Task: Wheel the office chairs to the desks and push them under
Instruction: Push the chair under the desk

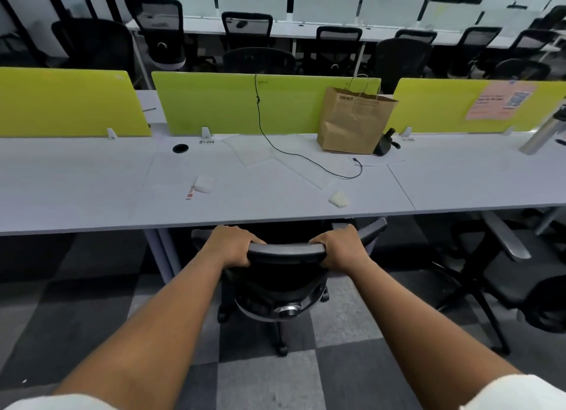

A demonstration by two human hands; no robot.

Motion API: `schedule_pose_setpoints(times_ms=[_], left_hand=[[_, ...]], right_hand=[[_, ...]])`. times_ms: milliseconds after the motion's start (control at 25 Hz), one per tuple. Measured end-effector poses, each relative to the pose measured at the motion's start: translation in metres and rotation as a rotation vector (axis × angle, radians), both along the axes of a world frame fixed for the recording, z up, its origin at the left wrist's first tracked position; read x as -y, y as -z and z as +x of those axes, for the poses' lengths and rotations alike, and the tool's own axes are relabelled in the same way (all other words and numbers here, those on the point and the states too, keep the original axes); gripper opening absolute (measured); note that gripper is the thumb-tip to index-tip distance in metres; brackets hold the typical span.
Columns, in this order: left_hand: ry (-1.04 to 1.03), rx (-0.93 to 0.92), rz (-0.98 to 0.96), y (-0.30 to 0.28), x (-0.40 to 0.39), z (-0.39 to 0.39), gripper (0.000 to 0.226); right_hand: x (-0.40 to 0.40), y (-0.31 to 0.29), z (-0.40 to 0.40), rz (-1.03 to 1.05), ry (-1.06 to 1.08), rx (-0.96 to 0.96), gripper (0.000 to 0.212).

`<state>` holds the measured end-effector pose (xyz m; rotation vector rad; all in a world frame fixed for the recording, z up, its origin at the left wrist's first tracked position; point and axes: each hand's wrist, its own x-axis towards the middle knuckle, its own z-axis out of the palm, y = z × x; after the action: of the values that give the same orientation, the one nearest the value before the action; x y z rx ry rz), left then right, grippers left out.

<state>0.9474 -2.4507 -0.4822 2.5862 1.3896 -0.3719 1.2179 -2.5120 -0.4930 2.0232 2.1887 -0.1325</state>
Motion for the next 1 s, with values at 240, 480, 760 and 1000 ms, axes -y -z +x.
schedule_pose_setpoints(times_ms=[240, 480, 760, 1000], left_hand=[[0.004, 0.0, 0.023, 0.006, -0.084, -0.005, 0.06], [0.035, 0.05, -0.017, 0.012, -0.119, -0.006, 0.058], [-0.006, 0.061, 0.054, 0.021, -0.099, -0.007, 0.054], [-0.215, 0.013, 0.194, 0.024, -0.059, -0.003, 0.084]], right_hand=[[-0.08, -0.001, -0.005, 0.004, 0.003, 0.006, 0.051], [-0.106, -0.006, 0.001, 0.004, 0.022, -0.003, 0.051], [-0.096, 0.001, 0.002, 0.018, 0.0, 0.023, 0.051], [-0.082, 0.007, 0.001, 0.018, -0.065, 0.059, 0.055]])
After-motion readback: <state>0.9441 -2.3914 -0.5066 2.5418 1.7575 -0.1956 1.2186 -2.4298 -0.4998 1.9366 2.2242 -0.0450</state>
